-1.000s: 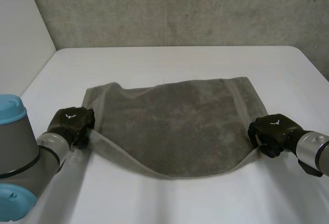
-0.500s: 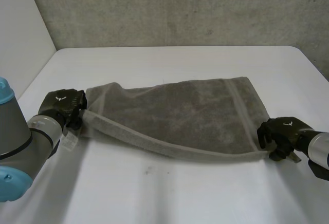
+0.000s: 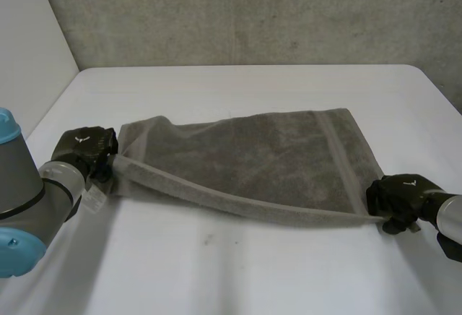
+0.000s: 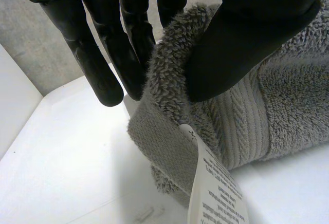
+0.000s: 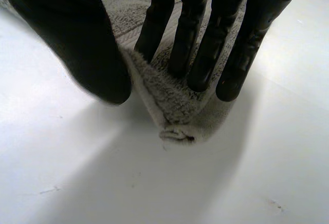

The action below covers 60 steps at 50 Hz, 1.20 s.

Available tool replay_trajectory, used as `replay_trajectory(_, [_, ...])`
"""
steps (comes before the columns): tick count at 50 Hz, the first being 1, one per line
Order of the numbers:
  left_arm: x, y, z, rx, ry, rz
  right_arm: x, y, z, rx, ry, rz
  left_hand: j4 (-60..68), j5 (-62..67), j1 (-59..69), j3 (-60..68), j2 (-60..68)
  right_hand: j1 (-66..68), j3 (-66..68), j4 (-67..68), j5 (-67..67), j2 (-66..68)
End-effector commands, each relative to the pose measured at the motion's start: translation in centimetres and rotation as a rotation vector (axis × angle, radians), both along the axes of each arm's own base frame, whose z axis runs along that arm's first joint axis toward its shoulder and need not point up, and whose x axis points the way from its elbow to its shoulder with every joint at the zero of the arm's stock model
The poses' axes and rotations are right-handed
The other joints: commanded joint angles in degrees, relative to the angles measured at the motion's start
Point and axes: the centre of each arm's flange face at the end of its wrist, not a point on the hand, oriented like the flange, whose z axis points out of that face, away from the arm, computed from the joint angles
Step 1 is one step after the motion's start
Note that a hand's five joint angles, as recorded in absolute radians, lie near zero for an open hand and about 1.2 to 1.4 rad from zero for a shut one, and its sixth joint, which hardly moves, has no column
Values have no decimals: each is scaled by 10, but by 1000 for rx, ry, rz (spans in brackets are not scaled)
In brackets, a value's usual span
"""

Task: Fold the towel.

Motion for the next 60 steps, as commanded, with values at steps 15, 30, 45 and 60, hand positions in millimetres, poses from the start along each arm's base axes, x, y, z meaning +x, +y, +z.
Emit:
replay_trajectory(15, [3,45,-9,118,-42,-32,-12,-7,55,-178,16,5,85,88,87,86,86,237,315,315,325,316])
replay_trajectory(30, [16,127,14,83,-152,-115,-43,32,108,-83,234,87,85,88,87,86,86,237,315,315,325,316])
replay_trajectory(45, [19,121,19,119,-156,-99,-35,33,113,-110,118,161,85,88,87,86,86,237,315,315,325,316])
replay_trajectory(60, [-5,30,-10,149,-153,-87,-3,-32,62,-43,-39,126,85,88,87,86,86,237,315,315,325,316])
